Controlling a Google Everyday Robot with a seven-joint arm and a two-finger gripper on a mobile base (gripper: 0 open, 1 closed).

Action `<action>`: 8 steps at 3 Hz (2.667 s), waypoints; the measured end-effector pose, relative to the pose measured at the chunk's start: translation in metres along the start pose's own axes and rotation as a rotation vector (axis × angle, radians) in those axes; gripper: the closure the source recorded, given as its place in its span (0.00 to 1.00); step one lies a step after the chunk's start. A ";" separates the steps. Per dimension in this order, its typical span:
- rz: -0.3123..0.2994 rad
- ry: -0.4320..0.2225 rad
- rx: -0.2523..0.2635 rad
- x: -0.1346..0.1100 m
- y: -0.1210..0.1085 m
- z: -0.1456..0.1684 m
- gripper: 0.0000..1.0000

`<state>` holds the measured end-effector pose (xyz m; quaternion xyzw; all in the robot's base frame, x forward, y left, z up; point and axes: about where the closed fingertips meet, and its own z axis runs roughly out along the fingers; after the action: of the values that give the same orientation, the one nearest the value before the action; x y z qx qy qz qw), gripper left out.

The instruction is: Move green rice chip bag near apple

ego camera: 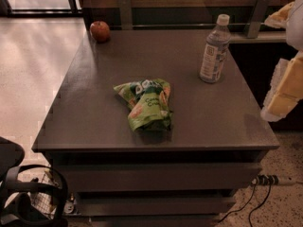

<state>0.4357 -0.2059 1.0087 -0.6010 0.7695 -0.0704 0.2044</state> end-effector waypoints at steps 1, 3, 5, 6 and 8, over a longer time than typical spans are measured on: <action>-0.002 -0.012 -0.002 -0.004 -0.002 0.000 0.00; 0.017 -0.152 -0.044 -0.064 -0.021 0.035 0.00; 0.202 -0.278 -0.125 -0.129 -0.015 0.090 0.00; 0.258 -0.293 -0.188 -0.153 -0.007 0.121 0.00; 0.342 -0.132 -0.330 -0.155 0.010 0.203 0.00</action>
Offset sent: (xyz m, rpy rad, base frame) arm 0.0171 0.0167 0.0025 0.0545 0.0058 0.0311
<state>0.5382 -0.0276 0.8572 -0.4904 0.8461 0.1314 0.1623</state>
